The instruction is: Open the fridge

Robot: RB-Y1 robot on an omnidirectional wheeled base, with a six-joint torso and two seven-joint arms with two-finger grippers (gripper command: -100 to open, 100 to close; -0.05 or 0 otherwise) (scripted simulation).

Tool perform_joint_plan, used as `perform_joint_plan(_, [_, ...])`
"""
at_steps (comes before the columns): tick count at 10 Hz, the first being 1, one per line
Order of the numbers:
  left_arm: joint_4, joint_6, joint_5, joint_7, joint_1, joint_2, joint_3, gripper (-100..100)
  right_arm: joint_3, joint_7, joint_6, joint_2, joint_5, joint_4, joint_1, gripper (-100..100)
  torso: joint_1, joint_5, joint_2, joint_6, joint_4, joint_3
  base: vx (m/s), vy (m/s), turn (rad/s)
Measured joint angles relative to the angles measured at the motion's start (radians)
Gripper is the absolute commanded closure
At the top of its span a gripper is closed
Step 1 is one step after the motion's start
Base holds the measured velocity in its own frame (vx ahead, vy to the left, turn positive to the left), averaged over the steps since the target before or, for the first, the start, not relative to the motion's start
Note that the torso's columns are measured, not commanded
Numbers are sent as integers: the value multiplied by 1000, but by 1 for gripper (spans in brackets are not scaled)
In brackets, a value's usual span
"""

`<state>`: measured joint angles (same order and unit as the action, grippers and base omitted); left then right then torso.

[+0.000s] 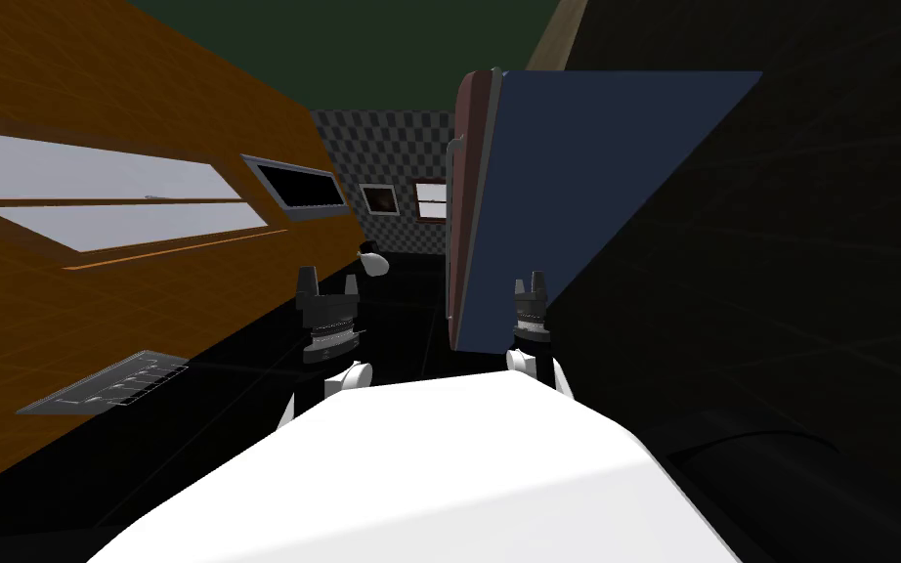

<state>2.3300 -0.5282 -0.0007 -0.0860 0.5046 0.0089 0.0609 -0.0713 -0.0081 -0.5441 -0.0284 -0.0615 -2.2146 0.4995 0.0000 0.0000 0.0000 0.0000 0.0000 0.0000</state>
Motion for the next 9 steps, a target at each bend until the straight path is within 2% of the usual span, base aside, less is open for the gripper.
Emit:
perform_joint_plan(2, [0, 0, 0, 0, 0, 0, 0, 0, 0, 0, 0, 0, 0, 0, 0, 0, 0, 0, 104, 0, 105, -209, 0, 0, 0])
perform_joint_plan(9, [0, 0, 0, 0, 0, 0, 0, 0, 0, 0, 0, 0, 0, 0, 0, 0, 0, 0, 618, 0, 617, -1234, 0, 0, 0])
